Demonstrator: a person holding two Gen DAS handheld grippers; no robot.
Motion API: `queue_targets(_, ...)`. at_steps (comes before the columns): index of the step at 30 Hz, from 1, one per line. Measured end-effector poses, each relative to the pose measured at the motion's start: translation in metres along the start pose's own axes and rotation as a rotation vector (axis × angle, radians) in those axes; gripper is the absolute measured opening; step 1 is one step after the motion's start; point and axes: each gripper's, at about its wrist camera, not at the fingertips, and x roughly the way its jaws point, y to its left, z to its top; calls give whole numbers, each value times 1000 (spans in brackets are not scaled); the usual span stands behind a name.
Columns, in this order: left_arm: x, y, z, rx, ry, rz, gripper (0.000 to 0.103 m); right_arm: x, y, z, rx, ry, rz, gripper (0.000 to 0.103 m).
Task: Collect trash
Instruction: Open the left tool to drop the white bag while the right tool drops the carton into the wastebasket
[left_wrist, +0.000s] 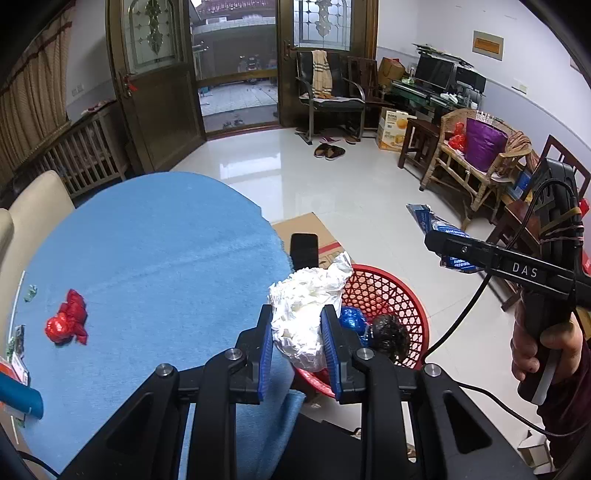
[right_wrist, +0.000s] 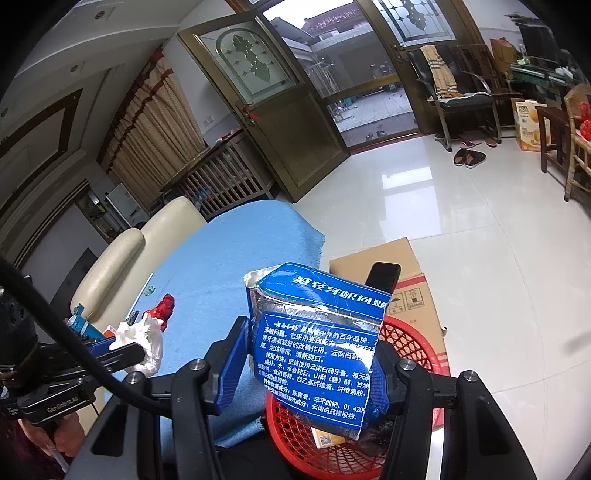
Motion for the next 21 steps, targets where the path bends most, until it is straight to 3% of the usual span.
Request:
queue_targets(11,15,3,-2,-34,39,-80,27,7,-16,-4,47,46,11,60)
queue_targets(21,44,-14,-5,2,104,-167,27,17,-29,-15,85,98,4,60)
